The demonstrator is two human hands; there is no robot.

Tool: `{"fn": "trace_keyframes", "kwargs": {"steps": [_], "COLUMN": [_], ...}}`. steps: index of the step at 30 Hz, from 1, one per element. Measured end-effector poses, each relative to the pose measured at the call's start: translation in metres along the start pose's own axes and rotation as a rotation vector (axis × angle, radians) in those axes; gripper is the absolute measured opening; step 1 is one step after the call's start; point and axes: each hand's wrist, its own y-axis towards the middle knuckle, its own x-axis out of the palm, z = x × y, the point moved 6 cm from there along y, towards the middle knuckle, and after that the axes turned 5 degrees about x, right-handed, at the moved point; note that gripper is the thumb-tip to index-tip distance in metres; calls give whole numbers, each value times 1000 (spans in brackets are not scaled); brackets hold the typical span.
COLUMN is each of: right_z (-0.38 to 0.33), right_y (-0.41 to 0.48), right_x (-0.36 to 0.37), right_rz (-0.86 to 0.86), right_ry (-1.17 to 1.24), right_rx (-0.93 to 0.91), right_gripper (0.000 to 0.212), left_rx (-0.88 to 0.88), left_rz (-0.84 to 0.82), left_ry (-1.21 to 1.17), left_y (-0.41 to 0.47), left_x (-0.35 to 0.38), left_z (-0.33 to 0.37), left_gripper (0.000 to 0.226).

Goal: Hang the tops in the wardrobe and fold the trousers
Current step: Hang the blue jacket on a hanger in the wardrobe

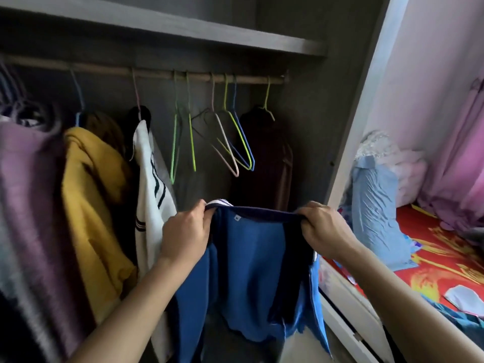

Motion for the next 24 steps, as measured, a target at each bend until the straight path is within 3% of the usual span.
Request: {"fn": "trace_keyframes", "kwargs": {"steps": [4, 8, 12, 15, 19, 24], "right_z": [-19, -38, -63, -96, -135, -197], "right_y": [35, 78, 119, 146, 193, 240], "right_x": [17, 33, 49, 43, 24, 32], "right_rz": [-41, -57, -173, -117, -26, -39], "right_ry": [254, 363, 388, 643, 912, 758], "right_rx": [69, 84, -29, -141, -162, -205], "right_gripper": [24, 41, 31, 24, 23, 26], "left_rx": [-178, -411, -578, -708, -727, -735], "left_rz": [-14, -66, -51, 20, -8, -60], "left_ry": [-66, -43, -7, -55, -109, -101], "left_y": [6, 23, 42, 47, 46, 34], "left_x": [0, -2, -16, -23, -26, -31], "left_z": [-25, -56, -82, -100, -106, -111], "left_gripper": [54, 69, 81, 80, 80, 76]}}
